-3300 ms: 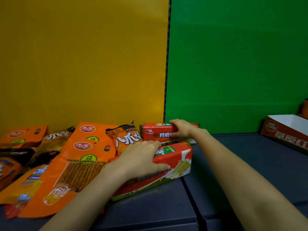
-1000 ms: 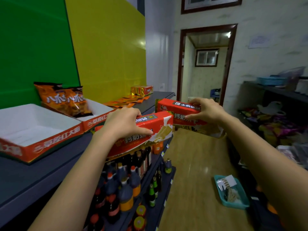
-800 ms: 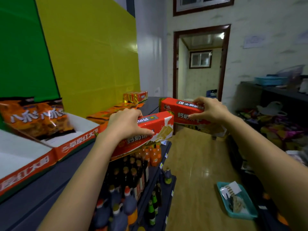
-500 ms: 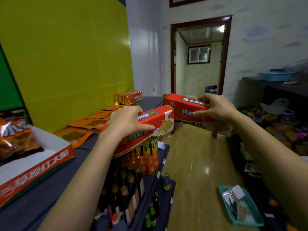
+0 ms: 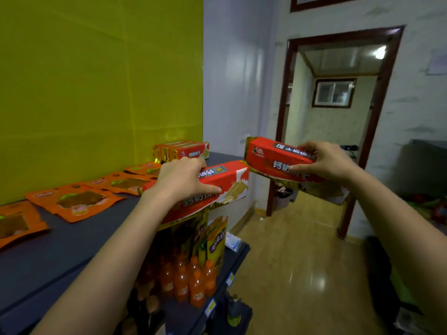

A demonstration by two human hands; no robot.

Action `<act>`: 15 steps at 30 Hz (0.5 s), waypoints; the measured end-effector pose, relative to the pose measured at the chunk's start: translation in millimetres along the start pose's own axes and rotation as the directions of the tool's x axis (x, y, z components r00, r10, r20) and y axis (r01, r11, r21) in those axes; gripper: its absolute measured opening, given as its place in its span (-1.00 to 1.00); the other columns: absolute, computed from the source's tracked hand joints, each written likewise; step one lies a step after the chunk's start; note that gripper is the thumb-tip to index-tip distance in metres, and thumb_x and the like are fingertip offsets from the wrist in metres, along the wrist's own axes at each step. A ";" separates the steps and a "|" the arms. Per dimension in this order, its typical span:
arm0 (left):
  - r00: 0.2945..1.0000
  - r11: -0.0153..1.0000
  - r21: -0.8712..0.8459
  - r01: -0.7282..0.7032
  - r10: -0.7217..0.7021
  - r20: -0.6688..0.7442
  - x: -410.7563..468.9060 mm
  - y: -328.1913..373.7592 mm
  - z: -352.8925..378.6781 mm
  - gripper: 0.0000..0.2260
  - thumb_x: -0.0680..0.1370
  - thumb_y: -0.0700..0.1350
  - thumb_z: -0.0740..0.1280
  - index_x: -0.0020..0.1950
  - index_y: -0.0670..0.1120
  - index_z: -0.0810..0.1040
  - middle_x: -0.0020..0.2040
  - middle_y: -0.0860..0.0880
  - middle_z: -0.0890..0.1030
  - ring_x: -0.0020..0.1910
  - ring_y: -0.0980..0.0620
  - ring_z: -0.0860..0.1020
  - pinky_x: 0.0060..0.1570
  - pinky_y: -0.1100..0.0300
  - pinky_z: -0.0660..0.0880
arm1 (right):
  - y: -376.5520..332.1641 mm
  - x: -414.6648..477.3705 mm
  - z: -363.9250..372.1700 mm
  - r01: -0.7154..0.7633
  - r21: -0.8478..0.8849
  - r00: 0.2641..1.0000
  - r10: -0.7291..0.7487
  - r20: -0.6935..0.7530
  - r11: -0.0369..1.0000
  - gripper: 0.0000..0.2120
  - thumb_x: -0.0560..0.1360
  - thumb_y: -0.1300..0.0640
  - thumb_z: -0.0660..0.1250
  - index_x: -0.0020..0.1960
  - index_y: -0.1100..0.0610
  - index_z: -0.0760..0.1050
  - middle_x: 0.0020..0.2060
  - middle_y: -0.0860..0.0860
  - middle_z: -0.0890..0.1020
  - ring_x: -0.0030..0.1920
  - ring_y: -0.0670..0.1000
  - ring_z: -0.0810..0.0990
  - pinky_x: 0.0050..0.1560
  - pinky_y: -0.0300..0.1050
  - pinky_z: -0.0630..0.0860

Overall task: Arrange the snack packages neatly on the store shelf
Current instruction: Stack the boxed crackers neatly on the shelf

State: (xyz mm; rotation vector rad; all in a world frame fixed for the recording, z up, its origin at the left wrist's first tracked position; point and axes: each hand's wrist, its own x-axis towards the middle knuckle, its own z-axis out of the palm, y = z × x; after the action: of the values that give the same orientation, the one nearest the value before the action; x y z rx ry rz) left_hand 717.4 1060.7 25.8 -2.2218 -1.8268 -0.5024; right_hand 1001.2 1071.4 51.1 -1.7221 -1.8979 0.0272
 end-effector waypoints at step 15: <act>0.990 0.982 0.124 0.140 -0.137 -0.026 194.4 35.9 87.9 -0.35 0.36 0.36 0.31 0.30 -0.02 0.43 0.23 -0.03 0.57 0.16 -0.05 0.55 -0.03 0.12 0.45 | 101.6 219.8 50.4 0.164 0.145 0.986 -0.161 -0.039 0.976 -0.32 0.32 -0.12 0.46 0.36 0.07 0.35 0.22 0.08 0.55 0.12 0.05 0.56 0.11 0.01 0.52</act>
State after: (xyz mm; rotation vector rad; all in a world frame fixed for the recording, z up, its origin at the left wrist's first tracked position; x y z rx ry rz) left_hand 795.9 1262.3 23.8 -2.0129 -1.9562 -0.4175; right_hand 1070.7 1308.7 56.3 -1.4591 -1.9595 0.0797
